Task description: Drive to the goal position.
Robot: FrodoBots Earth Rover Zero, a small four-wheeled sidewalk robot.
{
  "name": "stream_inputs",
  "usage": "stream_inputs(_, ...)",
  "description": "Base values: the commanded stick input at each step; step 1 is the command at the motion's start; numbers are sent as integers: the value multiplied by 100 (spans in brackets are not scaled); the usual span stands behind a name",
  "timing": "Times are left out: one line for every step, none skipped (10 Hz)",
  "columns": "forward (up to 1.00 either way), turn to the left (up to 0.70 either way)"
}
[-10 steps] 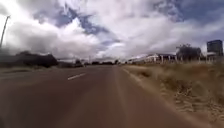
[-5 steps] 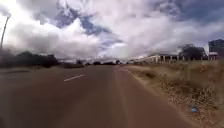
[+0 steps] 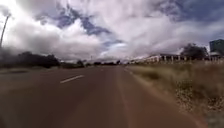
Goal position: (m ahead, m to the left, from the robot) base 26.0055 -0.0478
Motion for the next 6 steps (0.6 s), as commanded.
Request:
stream_inputs(70,-35)
stream_inputs(70,-28)
stream_inputs(70,-28)
stream_inputs(70,-16)
stream_inputs(70,-14)
stream_inputs(70,-16)
